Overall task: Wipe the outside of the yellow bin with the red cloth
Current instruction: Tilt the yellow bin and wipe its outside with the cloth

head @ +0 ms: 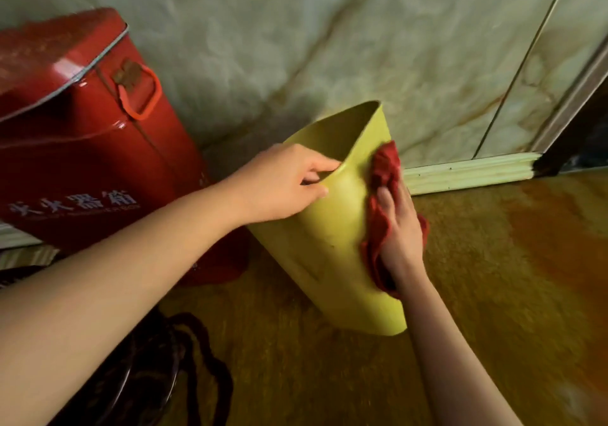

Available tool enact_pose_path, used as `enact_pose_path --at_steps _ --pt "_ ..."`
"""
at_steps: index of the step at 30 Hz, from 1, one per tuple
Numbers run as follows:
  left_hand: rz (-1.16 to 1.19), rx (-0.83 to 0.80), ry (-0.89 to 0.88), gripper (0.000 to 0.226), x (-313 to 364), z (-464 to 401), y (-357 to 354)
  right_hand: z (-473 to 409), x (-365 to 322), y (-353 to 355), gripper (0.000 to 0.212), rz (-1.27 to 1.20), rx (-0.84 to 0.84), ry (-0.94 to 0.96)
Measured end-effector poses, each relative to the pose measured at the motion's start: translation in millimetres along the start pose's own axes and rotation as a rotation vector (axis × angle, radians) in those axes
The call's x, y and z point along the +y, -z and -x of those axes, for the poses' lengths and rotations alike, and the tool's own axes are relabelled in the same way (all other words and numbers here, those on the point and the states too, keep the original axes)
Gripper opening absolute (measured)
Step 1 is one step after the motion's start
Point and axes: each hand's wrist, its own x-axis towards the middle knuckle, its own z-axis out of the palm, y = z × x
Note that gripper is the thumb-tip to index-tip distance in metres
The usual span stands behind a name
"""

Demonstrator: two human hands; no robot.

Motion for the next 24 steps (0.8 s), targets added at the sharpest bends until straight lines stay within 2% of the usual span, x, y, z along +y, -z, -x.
enact_pose_path --at_steps 1,2,4,6,9,11,13,15,16,21,24 --pt "-0.028 -0.001 -0.005 0.042 12.3 -7.8 -3.9 6.4 6.2 9.9 0.062 -0.063 0.02 -0.099" --pt "-0.066 -0.013 -0.012 0.042 23.9 -16.7 -7.6 19.8 9.1 13.9 0.061 -0.099 0.054 -0.121" --pt "-0.119 -0.03 -0.033 0.043 42.7 -36.5 -13.5 47.1 4.3 6.1 0.055 -0.062 0.157 0.022" --pt "-0.13 -0.044 -0.049 0.041 58.0 -49.9 -17.8 56.2 -0.2 -5.2 0.055 0.131 0.269 0.177" --pt "0.066 -0.147 -0.069 0.048 55.8 -50.4 -12.2 37.5 6.7 3.1 0.061 0.302 0.401 0.254" --pt "0.07 -0.206 -0.085 0.044 28.9 -36.4 -1.1 21.2 20.6 18.2 0.059 0.3 0.364 0.197" --pt "-0.134 -0.209 -0.068 0.004 -5.3 -16.3 6.7 12.8 33.6 29.2 0.06 0.25 0.341 0.036" --pt "-0.164 -0.166 -0.014 0.032 -31.6 0.3 4.5 13.1 34.8 27.5 0.06 0.245 0.344 0.001" --pt "-0.134 -0.115 0.004 0.037 -37.5 4.1 0.5 15.4 31.7 25.5 0.06 0.249 0.334 0.025" --pt "-0.127 -0.056 0.06 0.032 -43.8 7.0 -1.4 26.0 13.0 21.7 0.065 0.087 0.203 0.154" --pt "-0.094 -0.068 0.093 0.029 -38.9 8.9 -1.1 34.2 4.9 15.7 0.08 0.314 0.164 0.238"
